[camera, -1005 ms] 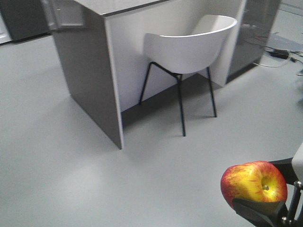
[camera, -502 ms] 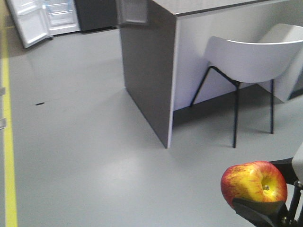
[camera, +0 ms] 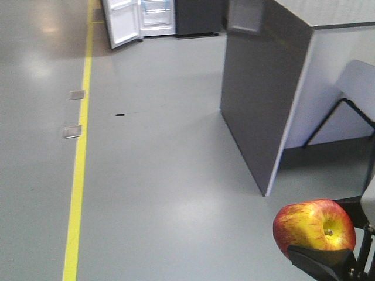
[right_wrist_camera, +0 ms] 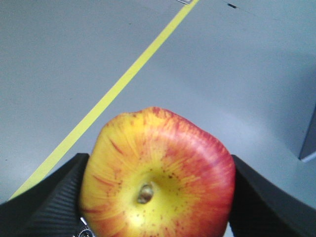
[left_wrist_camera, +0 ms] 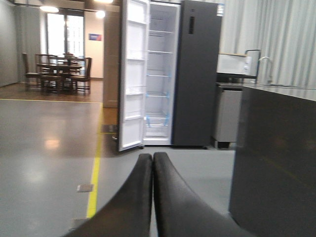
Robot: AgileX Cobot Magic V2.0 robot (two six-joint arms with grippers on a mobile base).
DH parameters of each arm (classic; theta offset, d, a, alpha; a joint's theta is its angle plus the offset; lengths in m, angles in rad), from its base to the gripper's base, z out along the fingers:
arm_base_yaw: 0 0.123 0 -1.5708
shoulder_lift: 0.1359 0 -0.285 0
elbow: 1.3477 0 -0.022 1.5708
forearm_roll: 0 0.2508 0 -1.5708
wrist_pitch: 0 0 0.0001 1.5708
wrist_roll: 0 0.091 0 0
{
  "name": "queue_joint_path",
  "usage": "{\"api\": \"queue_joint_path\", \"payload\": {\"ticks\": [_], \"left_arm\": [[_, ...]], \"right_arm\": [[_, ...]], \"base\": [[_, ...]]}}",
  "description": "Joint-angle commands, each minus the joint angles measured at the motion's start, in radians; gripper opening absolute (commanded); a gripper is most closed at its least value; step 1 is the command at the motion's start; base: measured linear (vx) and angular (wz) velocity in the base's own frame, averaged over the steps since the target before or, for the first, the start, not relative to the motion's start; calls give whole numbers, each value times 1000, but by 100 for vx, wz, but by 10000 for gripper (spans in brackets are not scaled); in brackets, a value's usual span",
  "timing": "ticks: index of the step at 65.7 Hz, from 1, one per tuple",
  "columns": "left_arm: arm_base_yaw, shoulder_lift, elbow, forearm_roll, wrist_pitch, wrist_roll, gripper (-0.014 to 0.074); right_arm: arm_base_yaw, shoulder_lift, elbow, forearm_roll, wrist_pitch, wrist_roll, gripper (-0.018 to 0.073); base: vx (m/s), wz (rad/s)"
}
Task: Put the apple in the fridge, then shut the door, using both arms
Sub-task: 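Hold the apple in the right gripper while turning toward the fridge, then drive toward the open refrigerator holding the apple in the right gripper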
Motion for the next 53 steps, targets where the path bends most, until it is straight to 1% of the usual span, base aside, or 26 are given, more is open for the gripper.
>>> {"api": "queue_joint_path", "payload": {"ticks": [1,24,53], "left_arm": [[-2,-15,29,0,-72,-9,-6],[-2,-15,29,0,-72,-9,-6],[-2,-15,29,0,-72,-9,-6]], "right_arm": [[1,-3,-29,2,-69,-6,183],[1,-3,-29,2,-69,-6,183],[1,-3,-29,2,-69,-6,184]], "base": [[8,42],[9,31],[17,14]]}}
